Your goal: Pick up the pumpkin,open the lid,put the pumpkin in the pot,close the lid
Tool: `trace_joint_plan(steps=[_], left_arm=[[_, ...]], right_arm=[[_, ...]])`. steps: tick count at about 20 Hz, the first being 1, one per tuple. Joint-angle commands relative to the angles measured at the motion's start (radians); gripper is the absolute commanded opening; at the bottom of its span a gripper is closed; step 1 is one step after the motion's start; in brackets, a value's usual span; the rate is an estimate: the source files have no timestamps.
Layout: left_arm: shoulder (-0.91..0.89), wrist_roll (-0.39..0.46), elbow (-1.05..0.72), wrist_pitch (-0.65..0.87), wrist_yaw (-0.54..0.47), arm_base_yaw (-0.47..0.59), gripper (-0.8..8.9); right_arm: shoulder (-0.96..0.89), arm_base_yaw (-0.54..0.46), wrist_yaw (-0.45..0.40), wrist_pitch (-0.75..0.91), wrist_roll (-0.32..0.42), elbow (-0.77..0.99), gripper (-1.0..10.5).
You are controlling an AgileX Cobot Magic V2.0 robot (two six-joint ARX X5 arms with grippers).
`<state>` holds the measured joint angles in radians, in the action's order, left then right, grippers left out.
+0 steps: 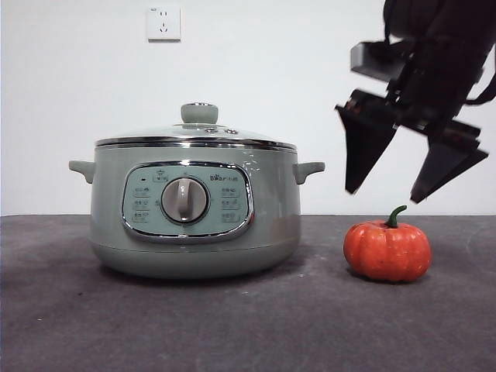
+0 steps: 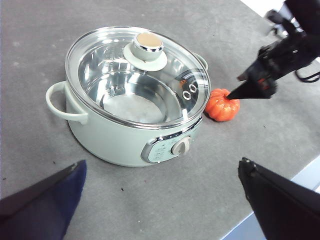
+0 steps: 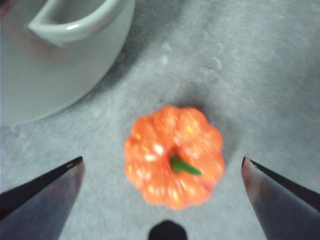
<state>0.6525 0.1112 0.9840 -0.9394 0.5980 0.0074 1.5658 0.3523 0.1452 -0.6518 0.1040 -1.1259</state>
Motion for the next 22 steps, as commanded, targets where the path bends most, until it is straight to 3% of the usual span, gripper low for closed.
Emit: trace_joint_plan(steps=[1,14,19,22], left_arm=[[-0.001,-0.006,0.0,0.01,0.005,-0.002,7.58],[-0.001,-0.007,0.0,0.01,0.005,-0.002,7.58],[-0.001,-0.006,0.0,0.01,0.005,-0.002,7.58],[-0.001,-0.006,0.0,0.01,0.005,-0.003,7.57]], right_arm=[[0.042,0.009,-0.025,0.023,-0.002,0.0,7.4],[0.164,0.019,-0.044,0.046,-0.003,0.0,7.4],[0.164,0.023,-0.048,0.04,-0.03,0.0,4.3],[0.164,0.022,-0.047,0.04,-0.035,0.0,0.6]])
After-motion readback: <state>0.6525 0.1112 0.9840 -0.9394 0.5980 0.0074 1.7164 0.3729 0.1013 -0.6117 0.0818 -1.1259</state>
